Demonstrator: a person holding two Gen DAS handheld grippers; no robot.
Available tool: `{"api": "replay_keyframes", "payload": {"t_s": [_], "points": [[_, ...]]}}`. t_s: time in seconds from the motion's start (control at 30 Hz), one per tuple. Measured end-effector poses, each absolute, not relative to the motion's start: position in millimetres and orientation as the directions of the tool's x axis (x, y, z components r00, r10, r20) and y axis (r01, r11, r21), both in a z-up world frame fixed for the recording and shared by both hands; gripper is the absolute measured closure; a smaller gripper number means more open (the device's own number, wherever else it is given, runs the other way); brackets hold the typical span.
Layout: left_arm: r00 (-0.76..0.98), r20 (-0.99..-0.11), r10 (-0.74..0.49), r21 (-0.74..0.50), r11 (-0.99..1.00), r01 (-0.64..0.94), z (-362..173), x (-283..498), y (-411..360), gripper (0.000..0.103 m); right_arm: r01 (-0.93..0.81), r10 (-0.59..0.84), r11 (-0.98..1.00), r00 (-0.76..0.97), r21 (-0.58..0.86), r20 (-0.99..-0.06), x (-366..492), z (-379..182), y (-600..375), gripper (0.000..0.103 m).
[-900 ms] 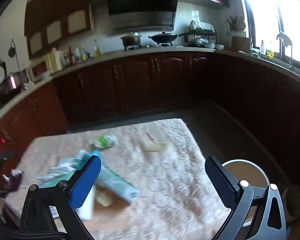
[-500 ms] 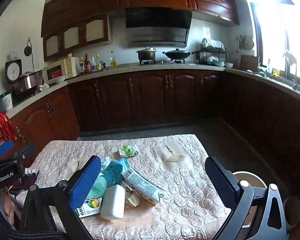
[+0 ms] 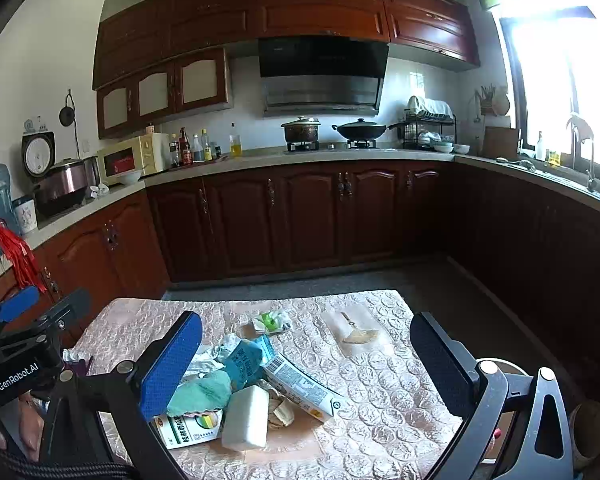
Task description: Collect trash
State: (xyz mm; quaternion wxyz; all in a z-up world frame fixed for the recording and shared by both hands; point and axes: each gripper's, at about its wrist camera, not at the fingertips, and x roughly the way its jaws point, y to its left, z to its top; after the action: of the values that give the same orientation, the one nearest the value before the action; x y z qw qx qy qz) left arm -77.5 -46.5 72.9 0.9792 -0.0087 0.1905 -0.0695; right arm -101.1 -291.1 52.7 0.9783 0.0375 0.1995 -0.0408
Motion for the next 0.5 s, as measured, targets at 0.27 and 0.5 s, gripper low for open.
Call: {"api": "replay_keyframes", "payload": {"t_s": [0.27,0.5], "points": [[0.917,-0.375,-0.136,-0.050,0.991,0.126,72,-76,-44,0.001,0.095,-0.057,0.993,0.916,0.076,-0.398,-103,62,-298,0.000],[0.916,-0.377,-0.138,-0.054,0.990,0.126,71,-75,-42,0.001,0.104,-0.070,0.993,0.915,0.063,-0.398,-102,67,-301,0.000]]}}
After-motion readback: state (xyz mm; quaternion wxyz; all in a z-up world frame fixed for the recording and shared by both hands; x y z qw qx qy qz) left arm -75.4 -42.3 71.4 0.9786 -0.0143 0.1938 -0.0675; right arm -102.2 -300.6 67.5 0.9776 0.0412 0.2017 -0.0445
